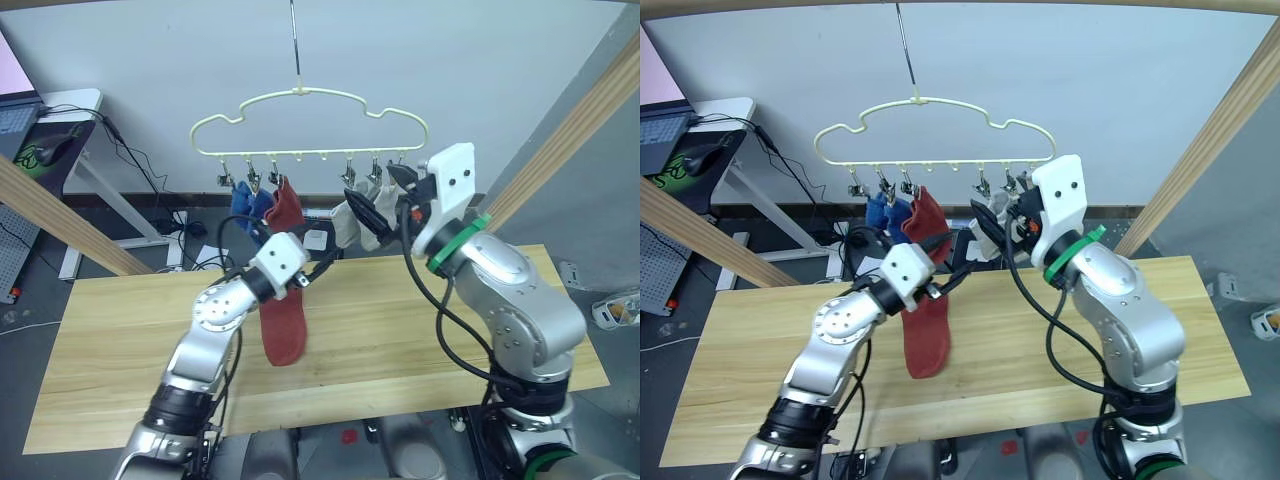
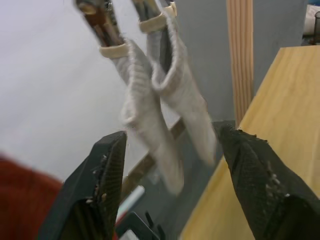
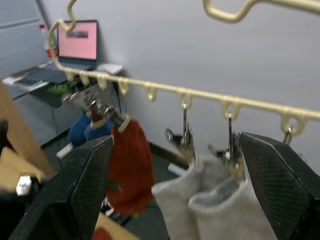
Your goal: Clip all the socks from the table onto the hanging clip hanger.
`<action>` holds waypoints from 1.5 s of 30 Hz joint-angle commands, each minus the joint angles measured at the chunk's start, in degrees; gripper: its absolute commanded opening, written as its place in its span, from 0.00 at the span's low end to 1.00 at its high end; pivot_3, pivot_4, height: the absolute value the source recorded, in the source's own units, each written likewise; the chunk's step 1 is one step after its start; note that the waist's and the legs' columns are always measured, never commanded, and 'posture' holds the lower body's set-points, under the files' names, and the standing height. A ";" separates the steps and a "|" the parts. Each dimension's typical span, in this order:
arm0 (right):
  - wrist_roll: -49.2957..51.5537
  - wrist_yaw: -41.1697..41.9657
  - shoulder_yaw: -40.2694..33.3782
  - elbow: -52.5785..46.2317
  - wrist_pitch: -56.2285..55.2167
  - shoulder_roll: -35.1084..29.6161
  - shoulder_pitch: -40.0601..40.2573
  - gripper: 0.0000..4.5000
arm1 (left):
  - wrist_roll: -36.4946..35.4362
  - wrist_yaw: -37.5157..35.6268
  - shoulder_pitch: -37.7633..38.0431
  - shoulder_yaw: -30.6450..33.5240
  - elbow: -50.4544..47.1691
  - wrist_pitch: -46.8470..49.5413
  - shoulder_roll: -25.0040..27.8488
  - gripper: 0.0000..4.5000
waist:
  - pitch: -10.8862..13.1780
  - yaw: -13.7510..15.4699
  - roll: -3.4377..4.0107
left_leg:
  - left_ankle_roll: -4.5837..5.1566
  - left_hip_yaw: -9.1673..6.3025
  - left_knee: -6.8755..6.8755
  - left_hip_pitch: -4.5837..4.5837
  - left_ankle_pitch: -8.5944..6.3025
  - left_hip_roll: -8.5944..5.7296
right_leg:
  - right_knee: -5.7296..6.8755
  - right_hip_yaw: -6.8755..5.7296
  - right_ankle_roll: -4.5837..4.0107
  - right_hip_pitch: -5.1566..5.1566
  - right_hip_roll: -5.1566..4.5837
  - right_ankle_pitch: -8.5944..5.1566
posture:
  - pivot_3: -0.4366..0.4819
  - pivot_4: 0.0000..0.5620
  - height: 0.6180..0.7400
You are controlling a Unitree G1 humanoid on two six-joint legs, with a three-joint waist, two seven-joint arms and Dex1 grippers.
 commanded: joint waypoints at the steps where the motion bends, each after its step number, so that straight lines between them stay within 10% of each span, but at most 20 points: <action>1: 5.63 5.16 -1.59 -5.74 0.30 -3.57 1.68 0.93 | -5.60 -3.03 2.27 2.97 -7.16 5.53 2.28 0.69 | 0.00 -0.01 0.00 | 0.00 0.00 0.03 0.00 0.00 -0.02 | 0.00 -0.01 0.01 0.03 0.00 0.00 | 0.25 0.48 0.97; 10: 8.41 12.07 -3.39 -8.96 -5.01 -15.68 10.86 0.93 | -20.03 -10.25 11.87 13.41 -16.32 17.95 11.13 0.69 | -0.01 0.04 -0.01 | 0.00 0.04 0.05 0.05 0.00 -0.01 | -0.02 0.00 0.09 0.05 0.08 -0.02 | 0.26 0.47 0.97; 25: 6.60 22.30 -9.57 -1.11 -21.45 -26.68 22.85 0.93 | -20.25 -14.45 27.32 27.26 -13.73 10.16 14.62 0.69 | -0.15 1.39 -0.10 | -0.01 0.25 0.10 0.14 0.00 -0.03 | -0.10 0.04 0.13 0.06 0.21 -0.05 | 0.31 0.44 0.97; 45: 5.52 26.02 -9.39 5.06 -26.36 -29.99 21.78 0.93 | -19.48 -12.92 31.49 28.91 -13.21 8.63 14.26 0.69 | -1.07 2.65 -0.18 | -0.01 0.34 0.15 0.18 0.00 -0.03 | -0.07 0.05 0.02 0.09 0.26 0.01 | 0.35 0.39 0.97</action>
